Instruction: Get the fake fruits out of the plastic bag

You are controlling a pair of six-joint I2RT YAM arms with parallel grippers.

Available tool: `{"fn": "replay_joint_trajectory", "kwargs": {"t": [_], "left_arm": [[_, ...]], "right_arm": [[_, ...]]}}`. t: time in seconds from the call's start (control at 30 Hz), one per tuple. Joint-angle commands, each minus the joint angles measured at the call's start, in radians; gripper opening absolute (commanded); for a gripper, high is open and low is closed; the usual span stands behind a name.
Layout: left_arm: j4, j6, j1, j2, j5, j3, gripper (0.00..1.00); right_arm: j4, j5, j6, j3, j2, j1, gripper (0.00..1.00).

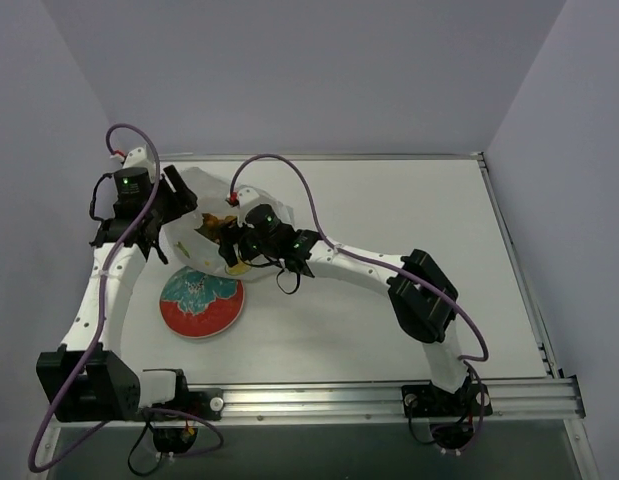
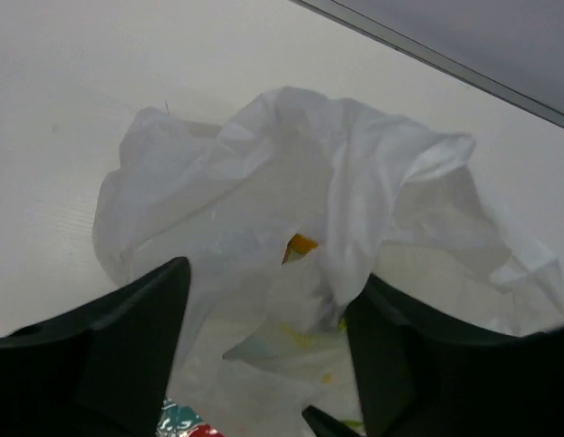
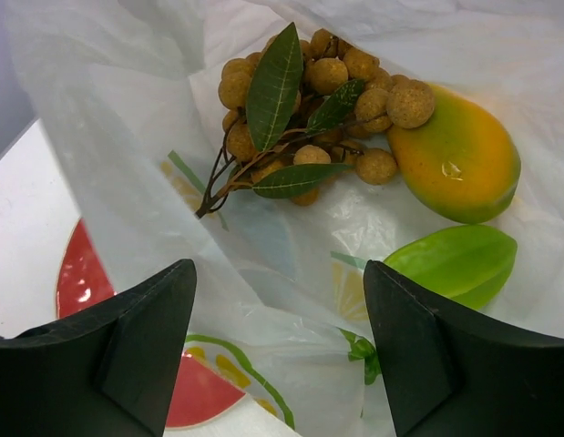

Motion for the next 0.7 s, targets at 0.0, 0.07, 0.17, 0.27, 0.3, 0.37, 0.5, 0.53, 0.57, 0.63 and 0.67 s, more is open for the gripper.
{"fn": "replay_joint_trajectory", "kwargs": {"t": [0.0,0.07,0.17,0.27,0.3,0.37,0.5,0.53,0.57,0.63,0.67], "left_arm": [[-0.123,-0.012,0.0,-0.115,-0.034,-0.035,0.71],[-0.146,-0.013,-0.001,-0.14,-0.037,-0.069,0.79],[-0.165,-0.028,-0.003,-0.157,-0.017,-0.132,0.89],[-0.15,-0.038,-0.003,-0.122,-0.023,-0.169,0.89],[-0.142,-0.048,-0.003,-0.09,-0.022,-0.169,0.88],[-0.101,-0.068,-0.001,-0.065,-0.027,-0.175,0.81],[-0.021,-0.114,-0.003,0.036,-0.057,-0.171,0.49],[-0.012,-0.125,-0.001,0.062,-0.068,-0.16,0.42],[0.002,-0.128,0.0,0.09,-0.065,-0.134,0.23],[0.053,-0.125,0.006,0.17,-0.048,-0.105,0.06],[0.111,-0.124,0.008,0.191,0.001,-0.08,0.03]], "right_arm": [[0.059,0.032,0.015,-0.012,0.042,0.003,0.69],[0.059,0.043,0.015,-0.004,0.064,0.002,0.69],[0.061,0.05,0.01,0.014,0.082,-0.003,0.7],[0.061,0.054,0.01,0.034,0.097,-0.01,0.71],[0.061,0.054,0.007,0.036,0.101,-0.01,0.7],[0.062,0.054,0.004,0.037,0.108,-0.017,0.71],[0.07,0.087,0.004,0.025,0.11,-0.03,0.7],[0.07,0.092,0.003,0.023,0.108,-0.035,0.7],[0.072,0.096,0.001,0.022,0.108,-0.04,0.7],[0.07,0.097,-0.003,0.019,0.105,-0.056,0.7],[0.07,0.098,-0.005,0.014,0.101,-0.064,0.7]]}}
